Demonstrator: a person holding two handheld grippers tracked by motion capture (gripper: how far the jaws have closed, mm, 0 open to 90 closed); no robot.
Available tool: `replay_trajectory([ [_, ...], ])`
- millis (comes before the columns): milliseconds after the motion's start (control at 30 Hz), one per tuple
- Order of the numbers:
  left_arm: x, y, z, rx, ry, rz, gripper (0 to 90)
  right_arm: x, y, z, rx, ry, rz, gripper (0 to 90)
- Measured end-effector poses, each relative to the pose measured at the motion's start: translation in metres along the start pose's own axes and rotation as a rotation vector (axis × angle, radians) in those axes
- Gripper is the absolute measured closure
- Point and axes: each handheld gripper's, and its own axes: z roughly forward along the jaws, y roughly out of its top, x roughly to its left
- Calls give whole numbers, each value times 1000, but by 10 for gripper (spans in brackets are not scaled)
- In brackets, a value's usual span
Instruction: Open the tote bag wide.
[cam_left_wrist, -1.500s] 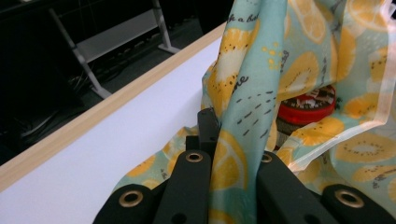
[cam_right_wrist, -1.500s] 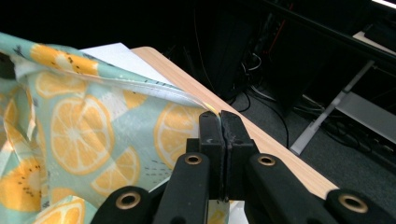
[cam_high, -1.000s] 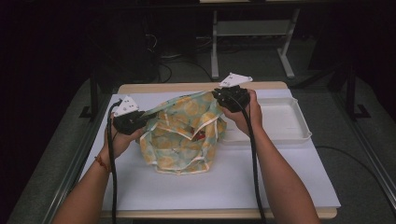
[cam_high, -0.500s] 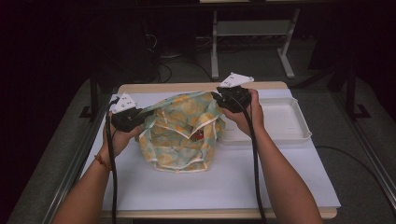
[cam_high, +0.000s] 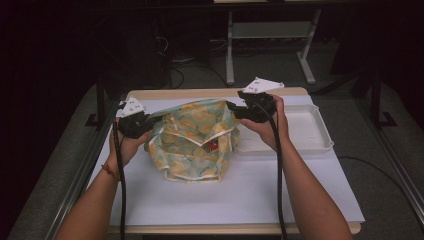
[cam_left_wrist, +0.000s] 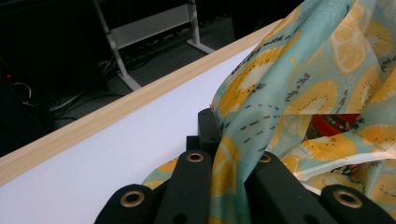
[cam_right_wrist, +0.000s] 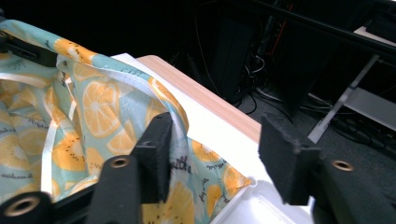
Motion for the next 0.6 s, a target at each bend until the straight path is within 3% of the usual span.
replay_trajectory([
  [167,-6,-2,6,22,-5,10,899,7,-5,5,20,49,-11,340],
  [433,-8,-13,17,69,-8,13,899,18,-11,6,11,88,-19,308],
  [600,-4,-19,17,80,-6,-1,899,22,-21,6,37,113,-11,279],
])
